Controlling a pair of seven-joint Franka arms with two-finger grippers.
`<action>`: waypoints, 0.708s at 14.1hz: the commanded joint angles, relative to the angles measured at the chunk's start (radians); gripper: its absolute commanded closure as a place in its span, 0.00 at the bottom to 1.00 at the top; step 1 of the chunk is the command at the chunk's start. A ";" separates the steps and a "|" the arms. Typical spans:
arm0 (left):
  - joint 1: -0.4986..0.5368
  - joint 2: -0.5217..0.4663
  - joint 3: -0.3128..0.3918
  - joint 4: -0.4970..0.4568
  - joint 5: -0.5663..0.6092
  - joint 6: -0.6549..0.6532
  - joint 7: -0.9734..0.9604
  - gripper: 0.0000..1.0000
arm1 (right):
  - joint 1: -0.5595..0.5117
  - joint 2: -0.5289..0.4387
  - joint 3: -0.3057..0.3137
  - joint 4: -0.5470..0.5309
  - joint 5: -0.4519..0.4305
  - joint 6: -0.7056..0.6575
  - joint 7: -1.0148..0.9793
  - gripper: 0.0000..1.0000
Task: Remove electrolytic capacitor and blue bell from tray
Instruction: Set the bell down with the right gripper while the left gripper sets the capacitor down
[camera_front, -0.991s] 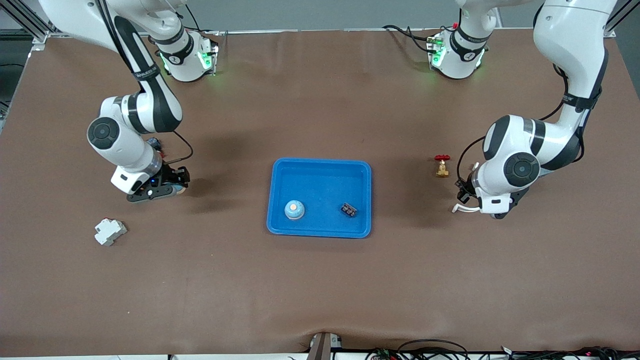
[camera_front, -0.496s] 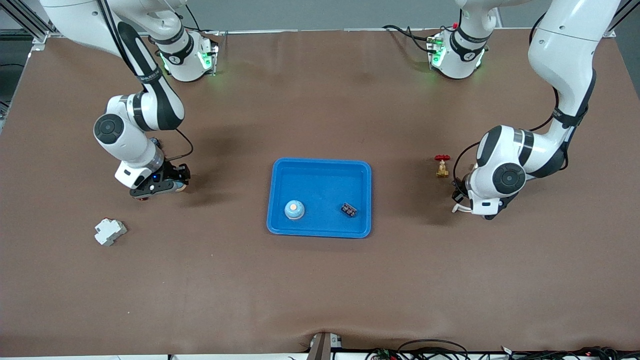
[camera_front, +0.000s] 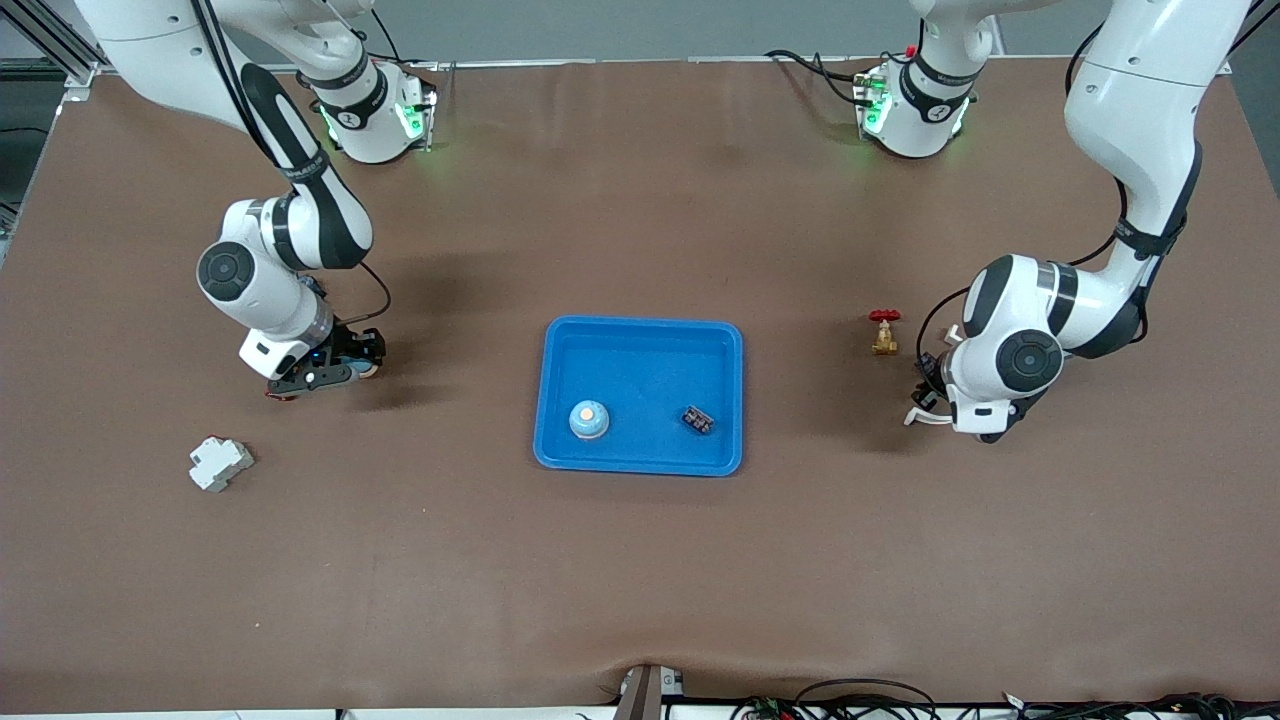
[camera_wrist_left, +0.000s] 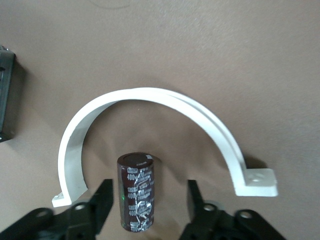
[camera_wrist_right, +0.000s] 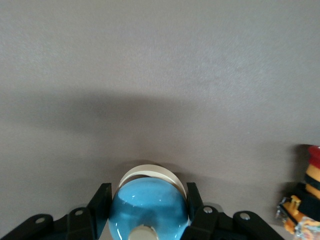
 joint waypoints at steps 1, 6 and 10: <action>-0.008 -0.036 -0.010 0.028 0.019 -0.012 -0.011 0.00 | -0.016 0.003 0.027 -0.012 0.047 0.016 -0.017 1.00; -0.046 -0.018 -0.076 0.244 0.002 -0.186 -0.094 0.00 | -0.016 0.014 0.035 -0.012 0.055 0.026 -0.017 1.00; -0.192 0.048 -0.079 0.376 -0.055 -0.190 -0.325 0.00 | -0.017 0.017 0.036 -0.009 0.056 0.026 -0.017 0.49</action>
